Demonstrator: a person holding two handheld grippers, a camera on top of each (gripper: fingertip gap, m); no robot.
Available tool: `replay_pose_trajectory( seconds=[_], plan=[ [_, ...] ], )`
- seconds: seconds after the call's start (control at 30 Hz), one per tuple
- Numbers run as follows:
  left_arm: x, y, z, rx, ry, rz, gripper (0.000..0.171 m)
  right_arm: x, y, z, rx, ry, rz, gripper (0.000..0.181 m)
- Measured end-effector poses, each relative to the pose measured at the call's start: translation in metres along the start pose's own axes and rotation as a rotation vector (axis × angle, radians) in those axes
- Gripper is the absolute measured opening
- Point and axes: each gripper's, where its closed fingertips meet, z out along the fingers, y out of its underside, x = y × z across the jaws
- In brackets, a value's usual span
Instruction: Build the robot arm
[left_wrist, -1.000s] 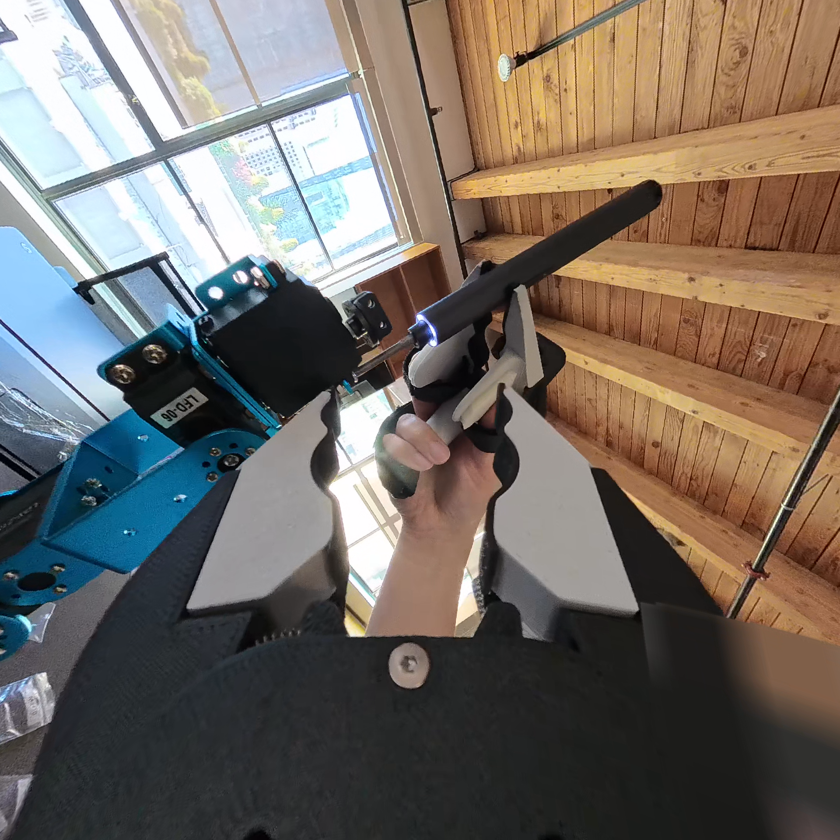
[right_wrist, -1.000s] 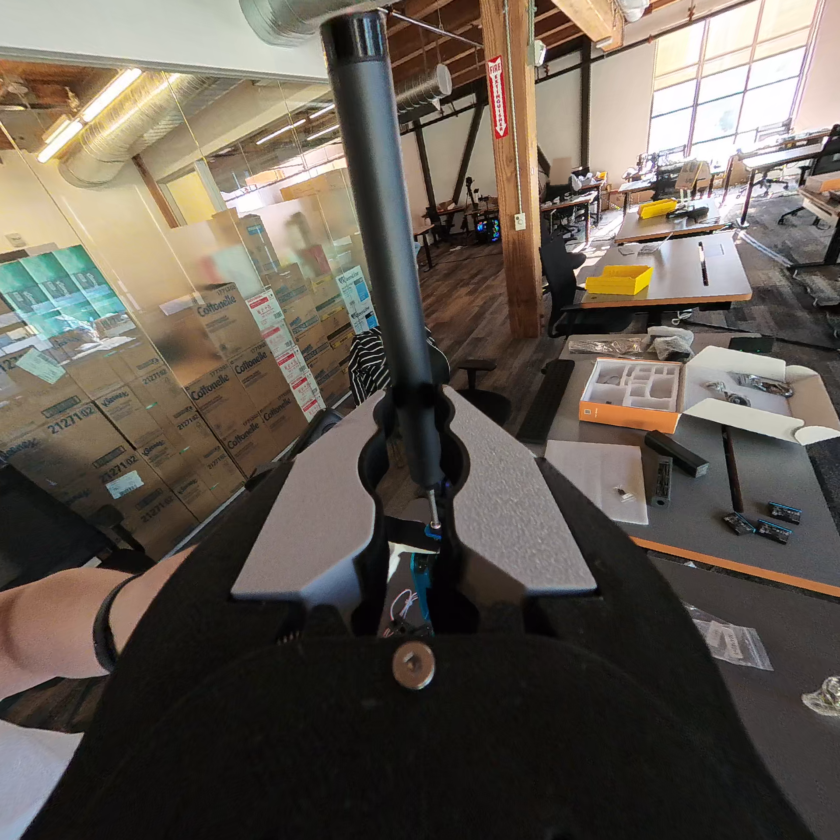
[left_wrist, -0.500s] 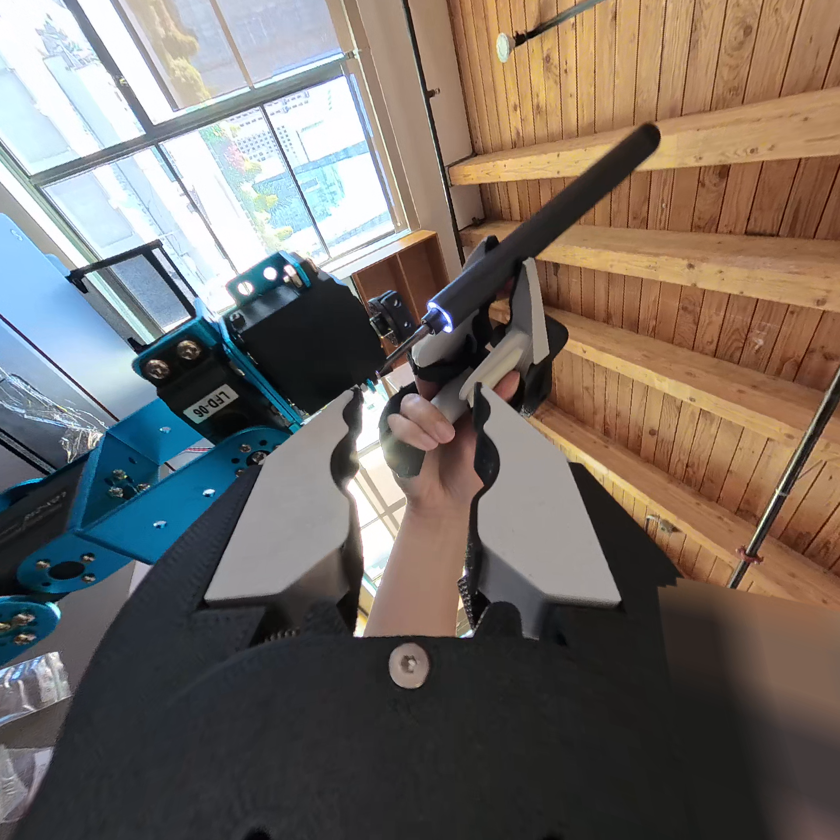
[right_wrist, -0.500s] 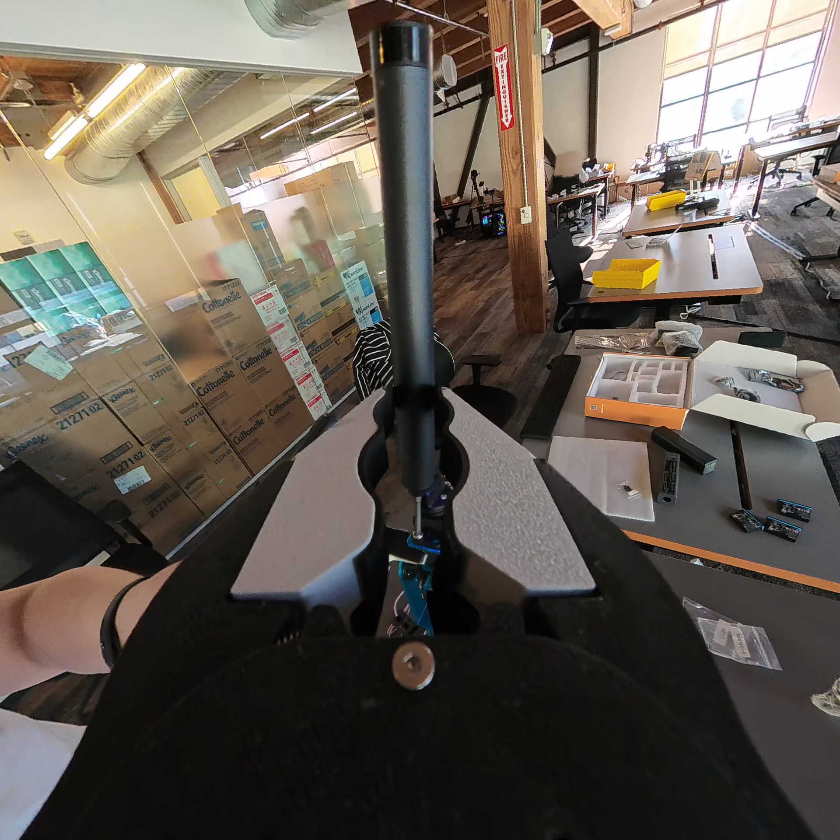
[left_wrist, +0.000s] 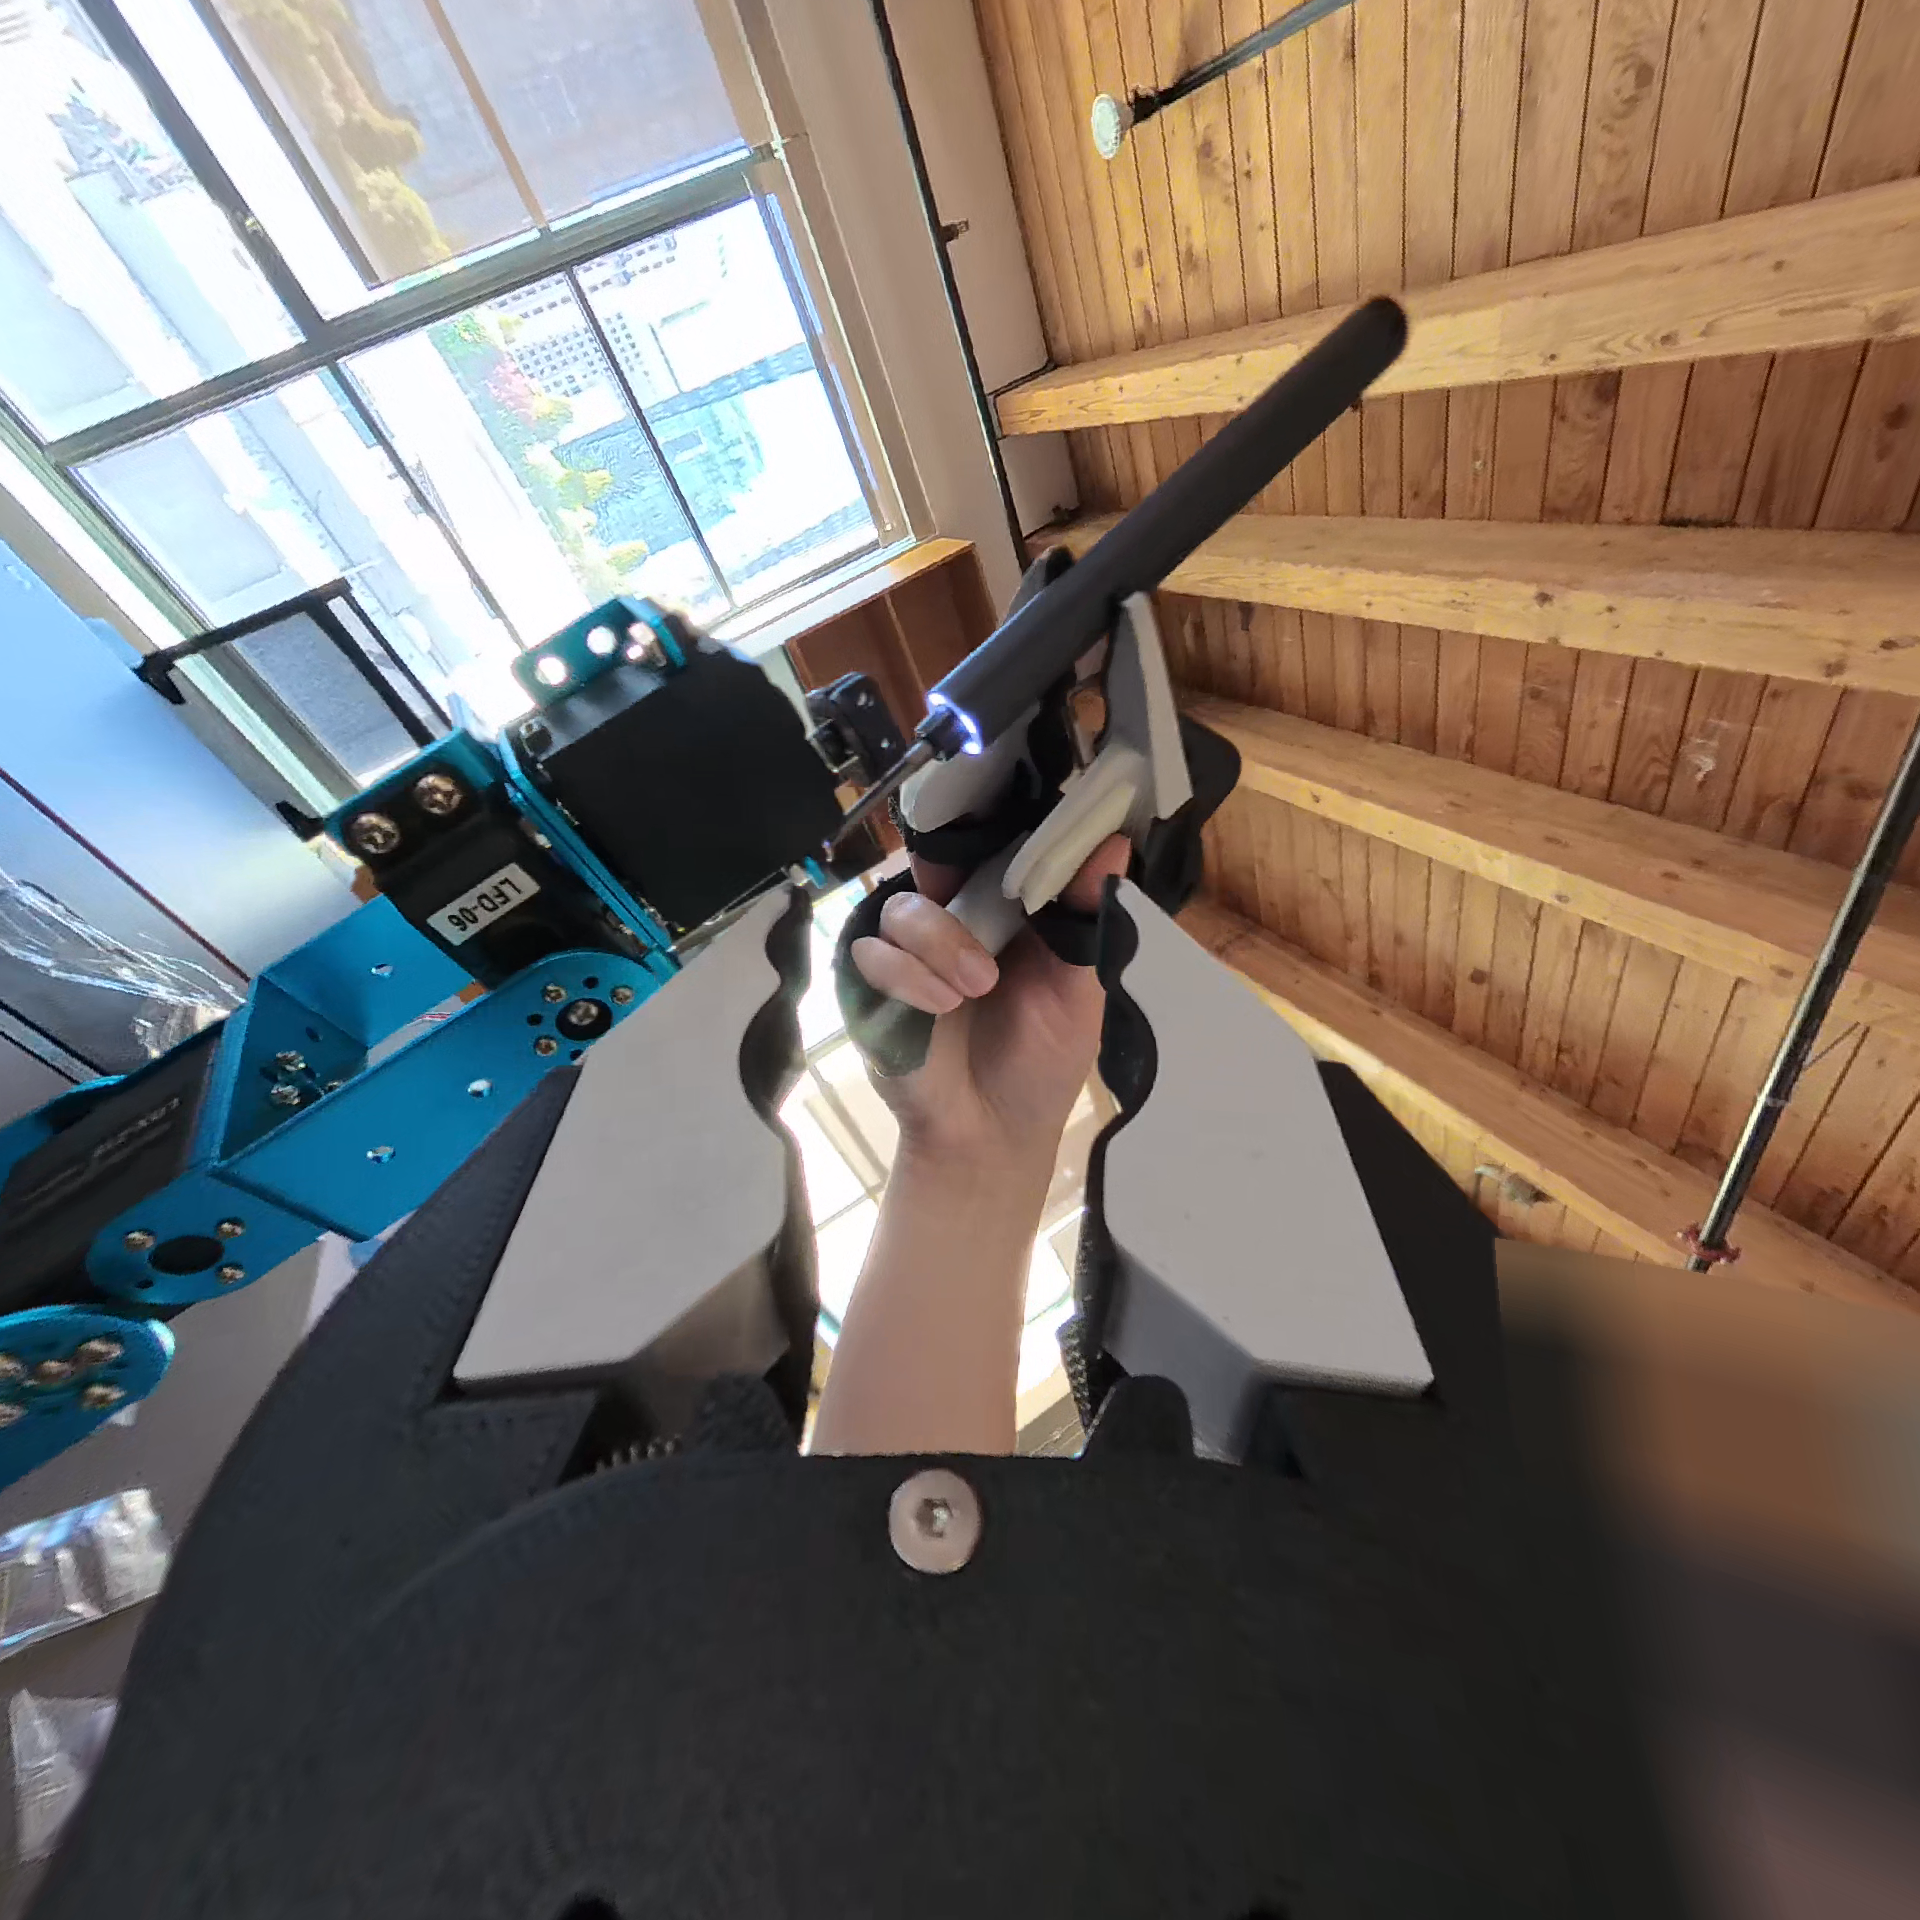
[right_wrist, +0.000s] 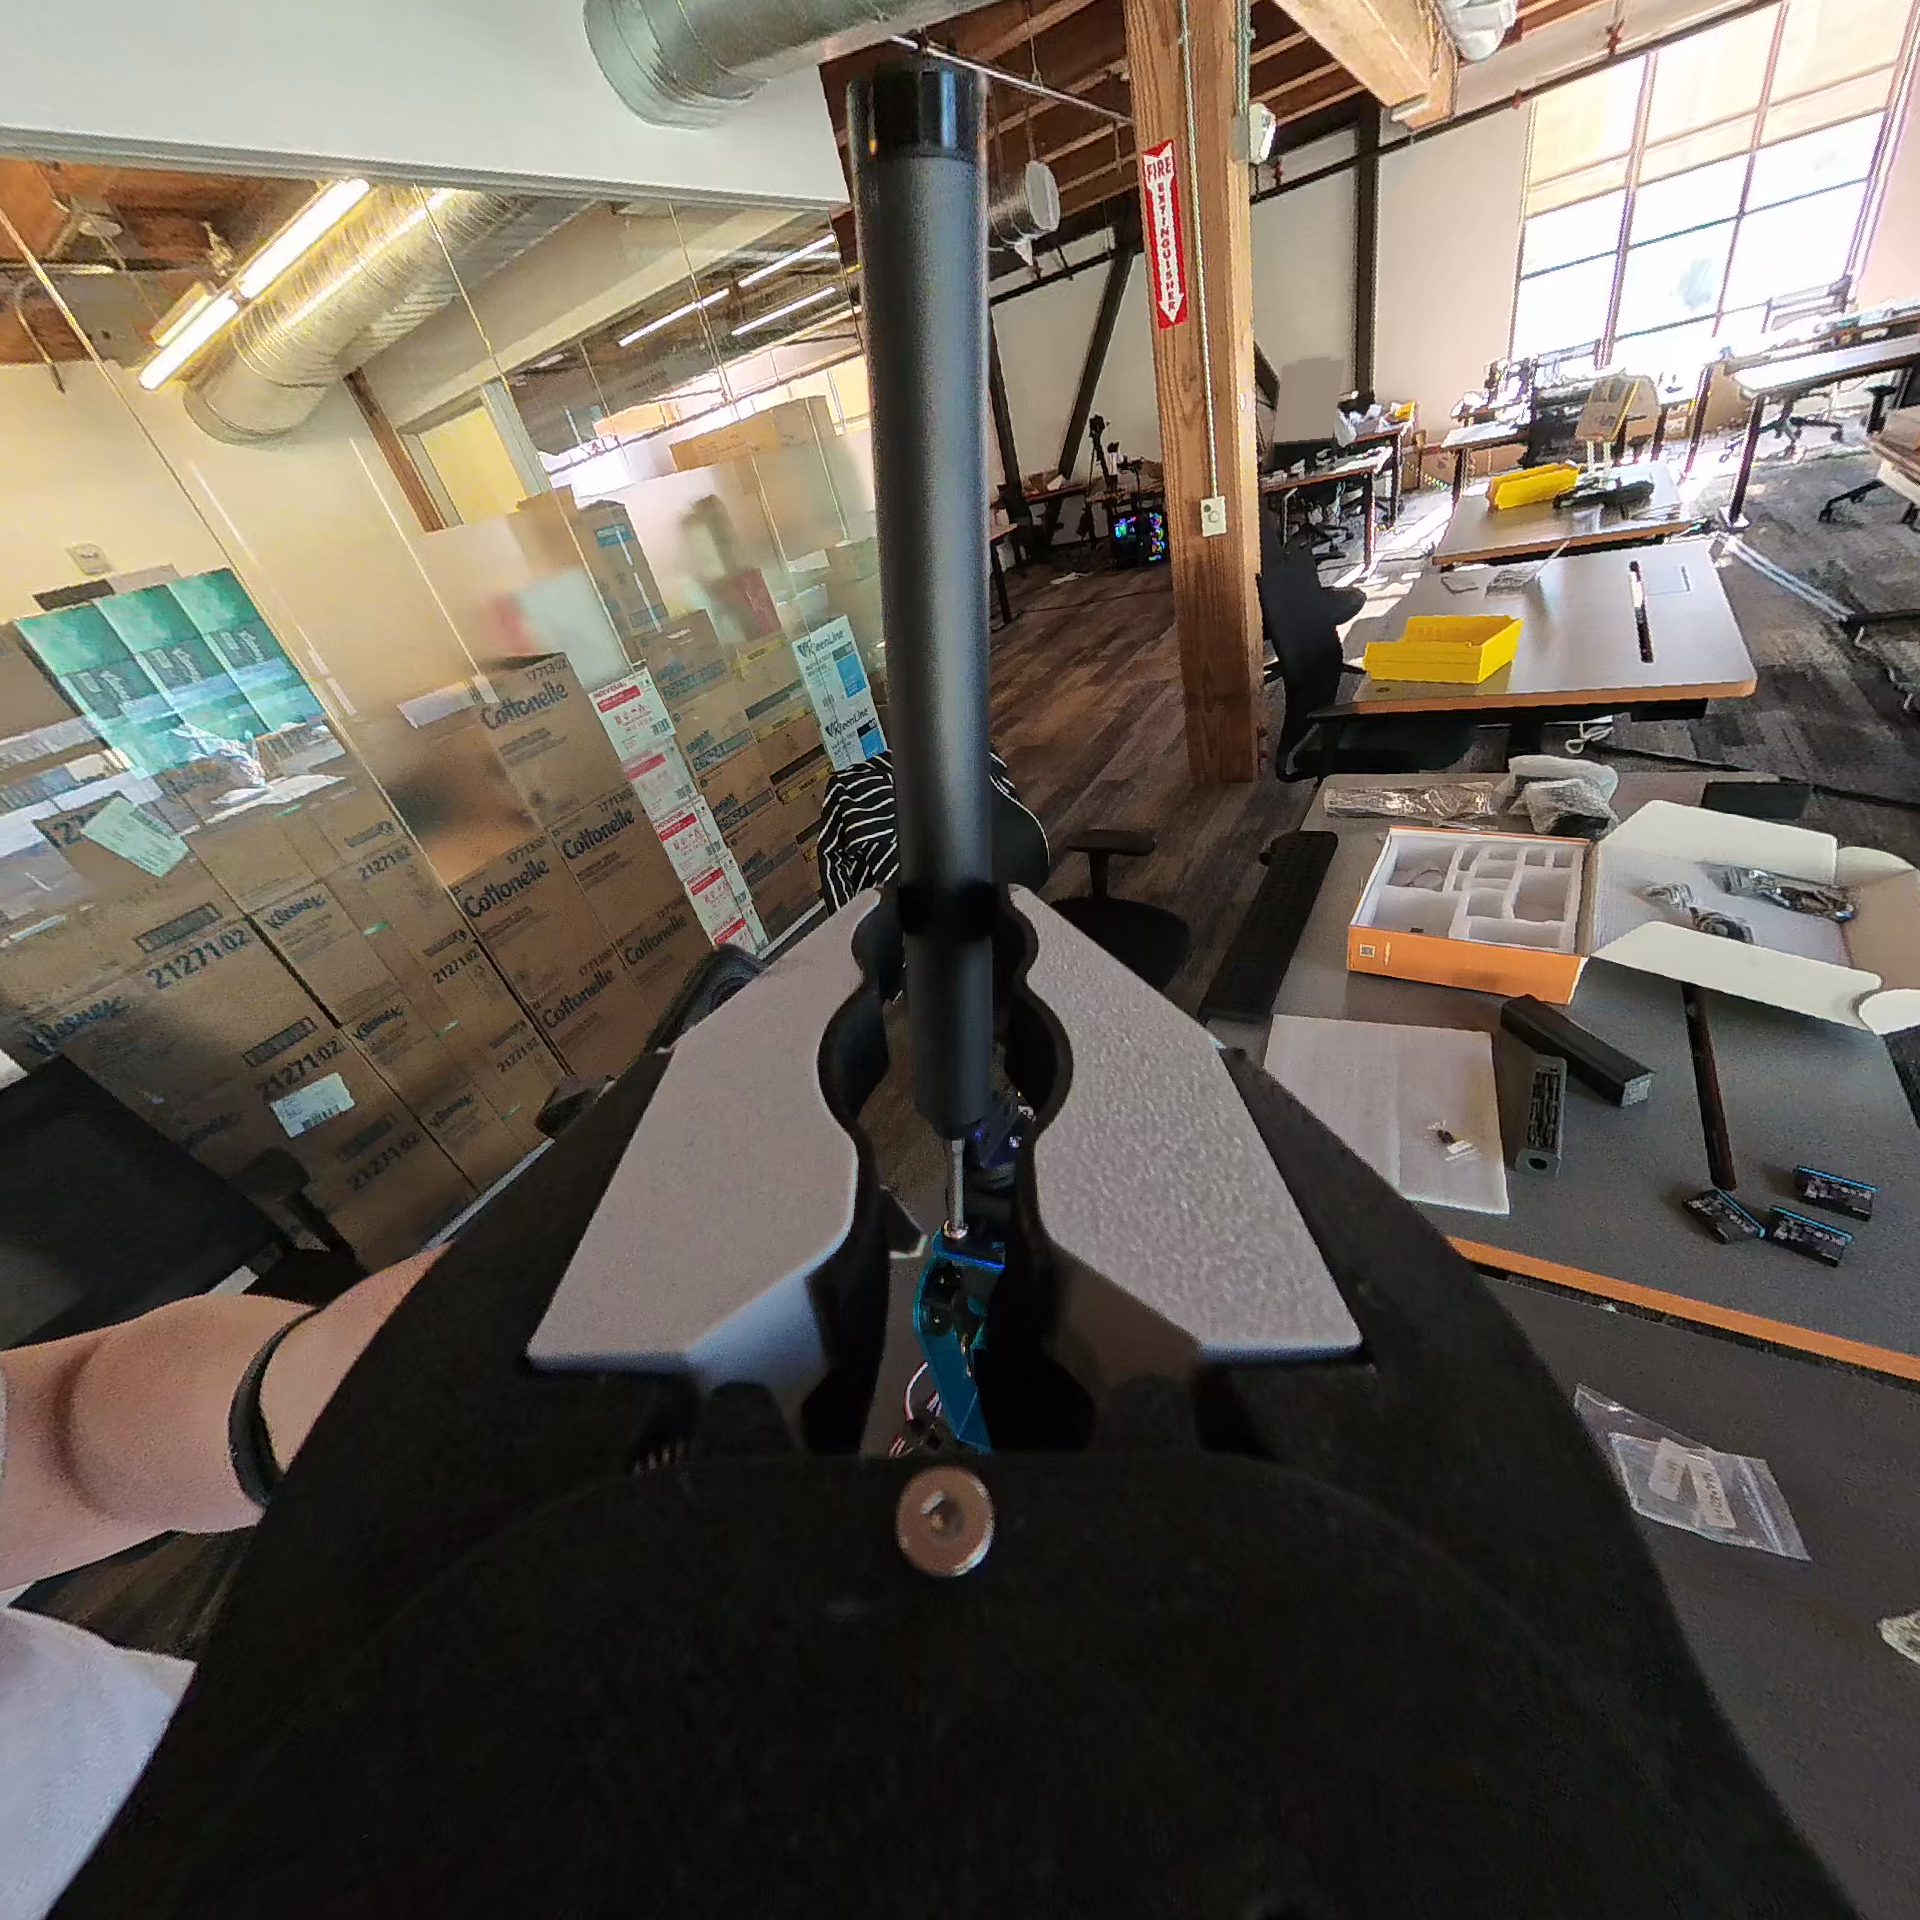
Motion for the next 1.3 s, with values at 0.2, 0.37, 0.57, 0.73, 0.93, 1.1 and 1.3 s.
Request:
replay_pose_trajectory(
  seconds=[0.2,0.37,0.57,0.73,0.93,1.1,1.3],
  plan=[
    [0.006,0.011,-0.006,-0.108,-0.03,0.233,0.049,-0.002,-0.001,-0.005,0.031,-0.016,-0.018,0.015],
    [0.013,0.017,-0.01,-0.244,-0.103,0.826,0.048,-0.004,-0.001,-0.008,0.037,-0.012,-0.033,0.015],
    [0.005,-0.005,-0.021,-0.281,-0.37,1.656,0.043,-0.004,0.0,-0.01,0.031,-0.004,-0.048,0.015],
    [-0.004,0.014,-0.011,-0.443,-0.351,2.236,0.041,-0.003,-0.001,-0.01,0.038,-0.005,-0.049,0.015],
    [-0.027,0.018,0.003,-0.571,-0.301,2.569,0.025,0.002,-0.001,-0.008,0.04,-0.006,-0.039,0.015],
    [-0.033,0.005,0.005,-0.63,-0.327,2.607,0.021,0.003,-0.001,-0.004,0.031,-0.017,-0.04,0.016],
    [-0.033,0.007,0.005,-0.672,-0.286,2.619,0.014,0.0,-0.001,-0.005,0.027,-0.023,-0.066,0.016]
  ],
)
